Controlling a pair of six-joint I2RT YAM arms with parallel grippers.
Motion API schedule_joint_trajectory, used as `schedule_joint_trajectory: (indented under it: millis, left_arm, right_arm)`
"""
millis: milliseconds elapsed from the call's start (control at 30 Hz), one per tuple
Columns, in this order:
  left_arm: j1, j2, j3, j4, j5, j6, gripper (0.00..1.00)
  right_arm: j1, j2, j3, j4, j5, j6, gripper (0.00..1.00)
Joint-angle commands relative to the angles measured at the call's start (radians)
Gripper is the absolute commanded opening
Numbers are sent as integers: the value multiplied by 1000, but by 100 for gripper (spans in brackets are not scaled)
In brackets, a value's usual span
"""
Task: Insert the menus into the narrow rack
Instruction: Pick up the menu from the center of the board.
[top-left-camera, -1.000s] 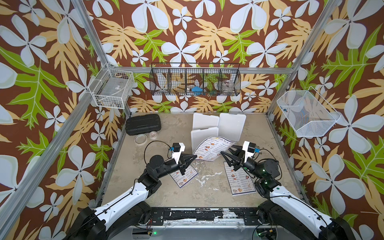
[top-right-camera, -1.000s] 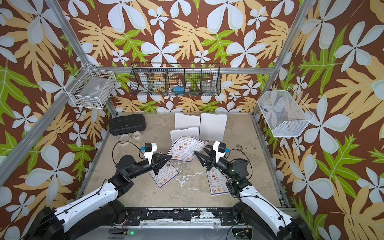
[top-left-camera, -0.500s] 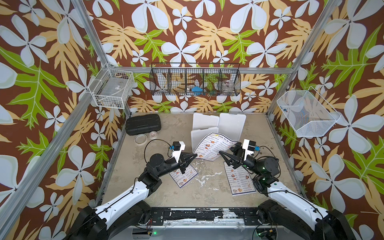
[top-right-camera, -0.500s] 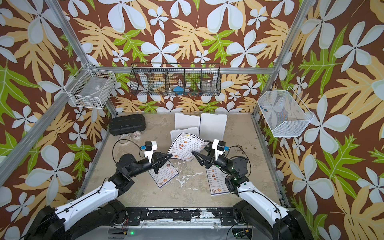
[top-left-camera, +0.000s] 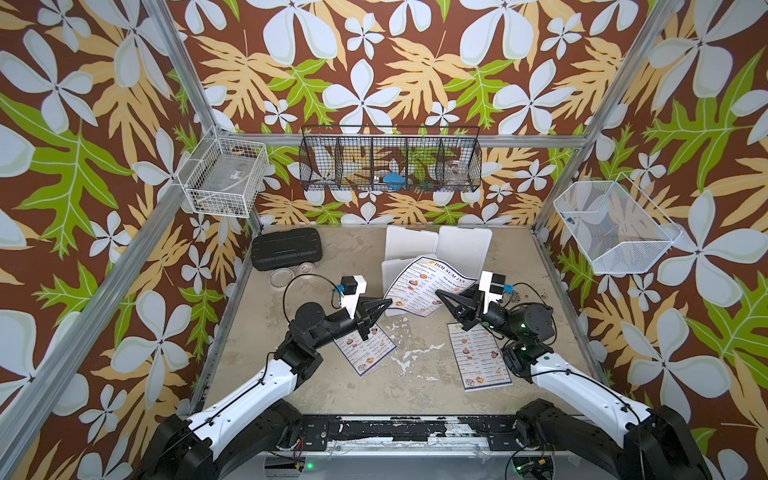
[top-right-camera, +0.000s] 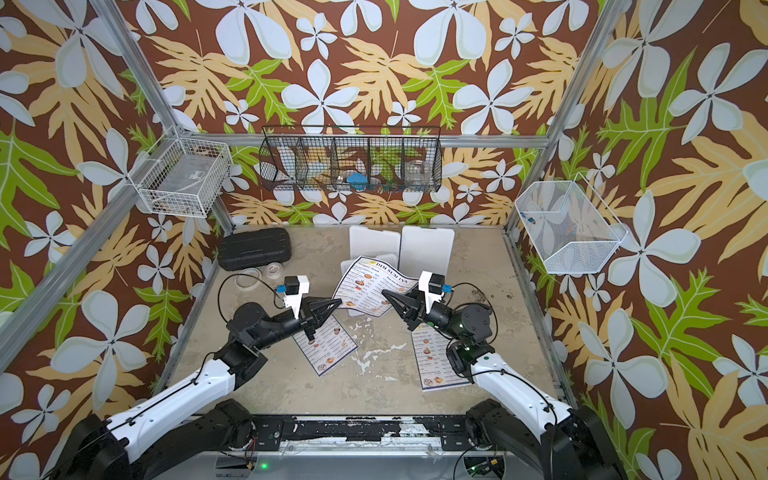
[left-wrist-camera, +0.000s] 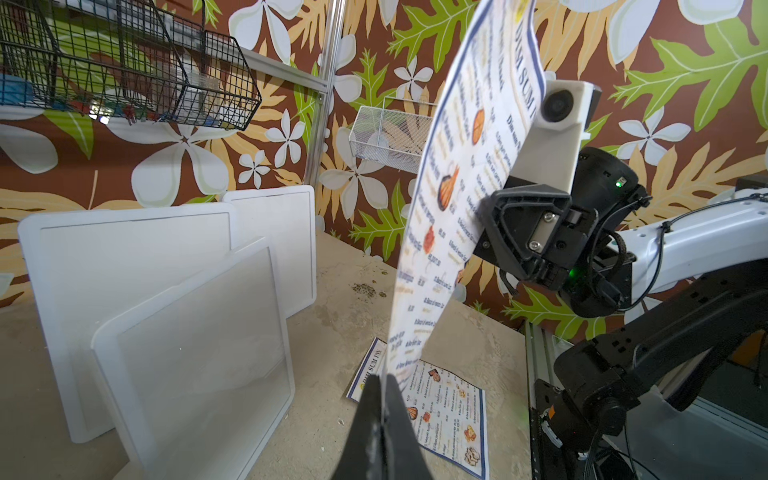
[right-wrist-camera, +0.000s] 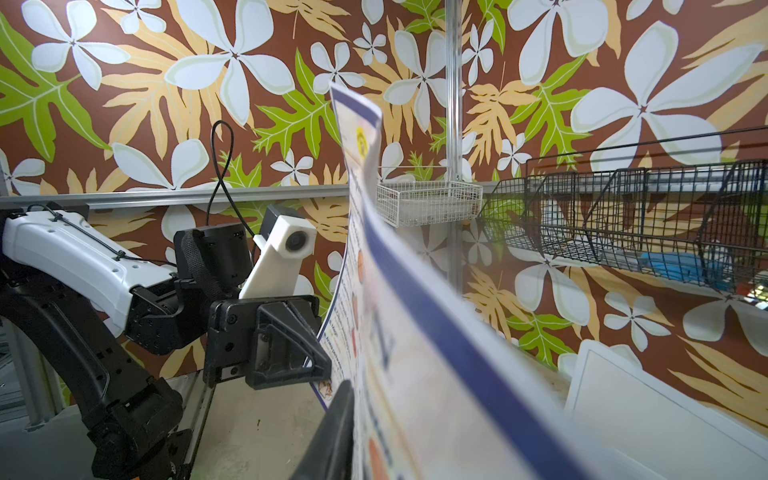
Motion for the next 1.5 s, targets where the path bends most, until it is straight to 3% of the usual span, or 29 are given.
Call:
schedule_joint_trajectory:
  millis: [0, 367, 600, 733, 867, 1467]
  left_arm:
    - [5, 9, 11, 1, 19, -3, 0]
    - [19, 7, 11, 3, 20, -14, 0]
    - [30, 31, 26, 13, 21, -11, 0]
    - [68, 73, 42, 49, 66, -32, 1]
    - [116, 130, 64, 112, 138, -66, 6]
    - [199, 379, 307, 106, 159, -90, 6]
  right_arm:
    - [-5, -9, 6, 6, -11, -10, 24]
    - [-35, -7, -1, 41, -9, 28, 21]
    - [-37, 29, 26, 46, 14, 34, 6]
    - [-44, 60, 60, 37, 30, 30, 3]
    - [-65, 131, 114, 59, 11, 58, 2]
    - [-167, 502, 448, 205, -149, 263, 5]
